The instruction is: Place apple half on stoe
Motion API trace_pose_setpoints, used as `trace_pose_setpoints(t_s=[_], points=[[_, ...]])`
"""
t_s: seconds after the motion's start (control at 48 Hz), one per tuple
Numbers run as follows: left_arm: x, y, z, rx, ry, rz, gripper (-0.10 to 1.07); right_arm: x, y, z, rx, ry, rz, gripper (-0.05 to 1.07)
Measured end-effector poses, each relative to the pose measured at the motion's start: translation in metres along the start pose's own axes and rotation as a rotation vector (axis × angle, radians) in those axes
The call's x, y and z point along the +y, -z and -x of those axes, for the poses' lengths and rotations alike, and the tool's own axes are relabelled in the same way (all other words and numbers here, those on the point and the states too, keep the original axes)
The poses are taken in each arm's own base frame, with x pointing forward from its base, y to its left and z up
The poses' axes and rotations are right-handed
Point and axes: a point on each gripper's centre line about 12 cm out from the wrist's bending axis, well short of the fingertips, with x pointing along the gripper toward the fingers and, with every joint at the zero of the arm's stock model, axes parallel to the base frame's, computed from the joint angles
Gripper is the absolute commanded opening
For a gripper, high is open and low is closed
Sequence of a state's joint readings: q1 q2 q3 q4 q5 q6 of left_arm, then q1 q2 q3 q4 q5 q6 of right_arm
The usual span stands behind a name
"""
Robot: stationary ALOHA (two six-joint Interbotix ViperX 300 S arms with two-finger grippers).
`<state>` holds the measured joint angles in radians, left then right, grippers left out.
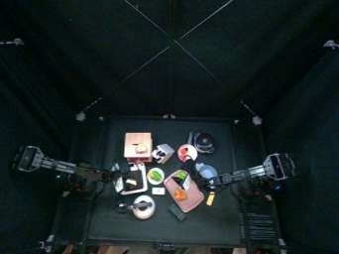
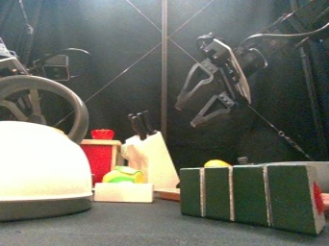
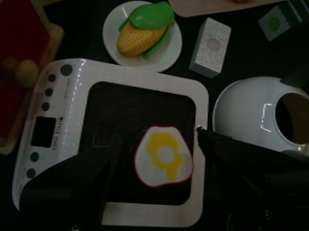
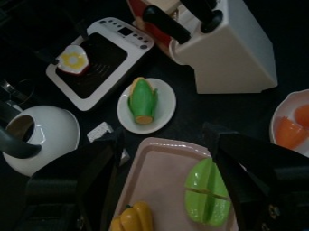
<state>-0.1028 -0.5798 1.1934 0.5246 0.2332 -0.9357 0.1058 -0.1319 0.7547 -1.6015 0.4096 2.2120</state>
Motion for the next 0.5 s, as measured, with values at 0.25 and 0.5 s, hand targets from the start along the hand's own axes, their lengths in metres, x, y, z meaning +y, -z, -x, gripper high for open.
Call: trace_pose_setpoints(t_s=[0.25, 0.5], points=[[0.0034, -0.0052, 0.0042, -0.031, -0.003, 0.016, 1.00, 0.0001, -0.0004, 0.0004, -0.001, -0.001, -0.002, 0.99], [0.0103, -0.0097, 0.0042, -0.043, -0.026, 0.053, 1.00, 0.0000, 0.0000, 0.0000, 0.000, 0.000, 0.000, 0.99]])
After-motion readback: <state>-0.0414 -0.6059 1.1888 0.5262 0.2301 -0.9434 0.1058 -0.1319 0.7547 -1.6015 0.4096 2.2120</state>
